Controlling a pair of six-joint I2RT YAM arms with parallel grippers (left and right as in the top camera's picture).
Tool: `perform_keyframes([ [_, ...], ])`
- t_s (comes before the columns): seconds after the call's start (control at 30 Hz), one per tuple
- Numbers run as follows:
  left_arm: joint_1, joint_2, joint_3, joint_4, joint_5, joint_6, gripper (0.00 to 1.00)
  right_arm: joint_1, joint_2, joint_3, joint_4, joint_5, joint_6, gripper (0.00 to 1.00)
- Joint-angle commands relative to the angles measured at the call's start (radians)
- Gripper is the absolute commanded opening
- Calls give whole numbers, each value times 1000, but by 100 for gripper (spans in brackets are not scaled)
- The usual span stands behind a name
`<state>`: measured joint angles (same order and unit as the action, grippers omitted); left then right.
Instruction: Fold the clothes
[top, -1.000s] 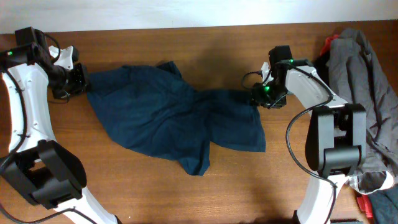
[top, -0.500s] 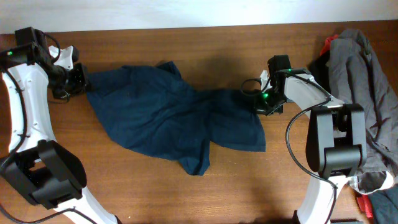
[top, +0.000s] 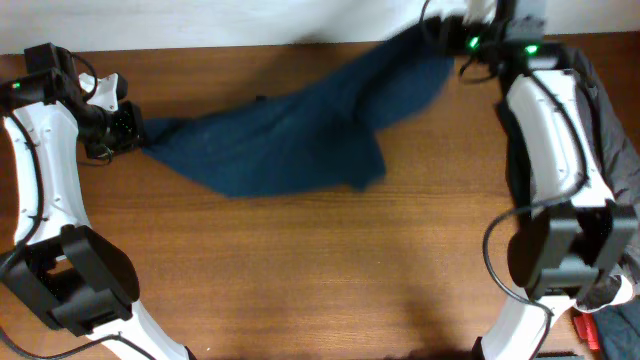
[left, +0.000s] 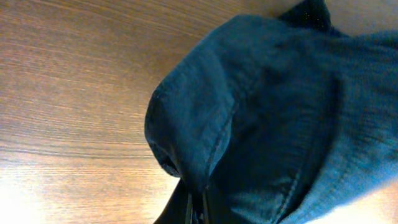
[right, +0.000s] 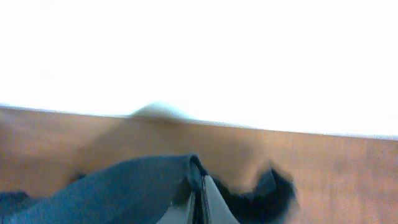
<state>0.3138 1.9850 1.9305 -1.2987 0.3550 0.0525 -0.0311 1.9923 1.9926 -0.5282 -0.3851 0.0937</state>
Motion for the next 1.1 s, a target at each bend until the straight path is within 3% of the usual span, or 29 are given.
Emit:
perform_keyframes([
  [0.0, 6, -44, 29, -6, -11, 16, 1, -10, -23, 29, -34, -23, -11, 4],
  [0.1, 6, -44, 29, -10, -11, 16, 1, -10, -18, 20, -146, 10, -11, 4],
  [0.13, 6, -44, 29, -9, -11, 16, 1, -10, -15, 19, -186, 37, -11, 11],
  [0.23, 6, -44, 29, -5, -11, 16, 2, -10, -4, 19, -322, 108, -11, 48],
  [0.3, 6, -44, 29, -4, -11, 16, 2, -9, 7, 19, -418, 113, -12, 54],
  [0.47, 6, -44, 29, -4, -11, 16, 2, 13, 52, -25, -622, 87, -13, 54],
  [0.57, 6, -44, 29, -4, -11, 16, 1, 50, 70, -110, -634, -26, -113, 54],
  [0.67, 6, -44, 29, -4, -11, 16, 1, 111, 70, -226, -572, -110, -243, 54],
  [0.77, 6, -44, 29, -4, -7, 15, 2, 176, 70, -326, -446, -101, -253, 54],
  [0.93, 6, -44, 29, -4, 15, 15, 2, 246, 72, -469, -212, -68, -123, 55],
  [1.07, 6, -44, 29, -4, 46, 15, 2, 280, 73, -524, -207, -67, -61, 56],
])
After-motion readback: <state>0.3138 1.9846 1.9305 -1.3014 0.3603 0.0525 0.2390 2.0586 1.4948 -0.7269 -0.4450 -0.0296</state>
